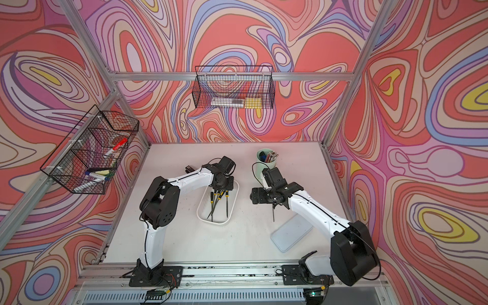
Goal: Take the file tool out of the storage box
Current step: Pick up the file tool from the storage box.
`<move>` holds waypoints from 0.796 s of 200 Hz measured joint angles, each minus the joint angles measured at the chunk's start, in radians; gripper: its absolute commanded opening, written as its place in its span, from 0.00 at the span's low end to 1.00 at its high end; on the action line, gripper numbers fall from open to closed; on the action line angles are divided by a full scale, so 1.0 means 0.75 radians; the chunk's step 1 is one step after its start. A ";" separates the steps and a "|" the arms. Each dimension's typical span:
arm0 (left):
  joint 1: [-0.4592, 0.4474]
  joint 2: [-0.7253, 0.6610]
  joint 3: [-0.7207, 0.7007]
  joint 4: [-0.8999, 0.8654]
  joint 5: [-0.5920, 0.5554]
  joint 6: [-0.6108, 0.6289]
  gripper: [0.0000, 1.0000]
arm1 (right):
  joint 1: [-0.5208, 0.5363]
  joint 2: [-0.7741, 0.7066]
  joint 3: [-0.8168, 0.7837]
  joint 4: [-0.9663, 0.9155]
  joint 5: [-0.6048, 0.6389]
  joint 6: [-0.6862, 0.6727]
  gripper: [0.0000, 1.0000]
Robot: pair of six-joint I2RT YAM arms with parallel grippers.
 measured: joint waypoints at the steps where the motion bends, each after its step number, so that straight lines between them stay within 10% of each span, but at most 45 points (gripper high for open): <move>1: 0.000 0.000 0.000 0.000 -0.001 -0.001 0.42 | -0.001 0.000 0.000 0.000 0.000 0.000 0.87; 159: -0.026 0.055 0.044 -0.060 -0.011 -0.011 0.19 | 0.000 -0.050 -0.056 -0.002 0.004 0.001 0.87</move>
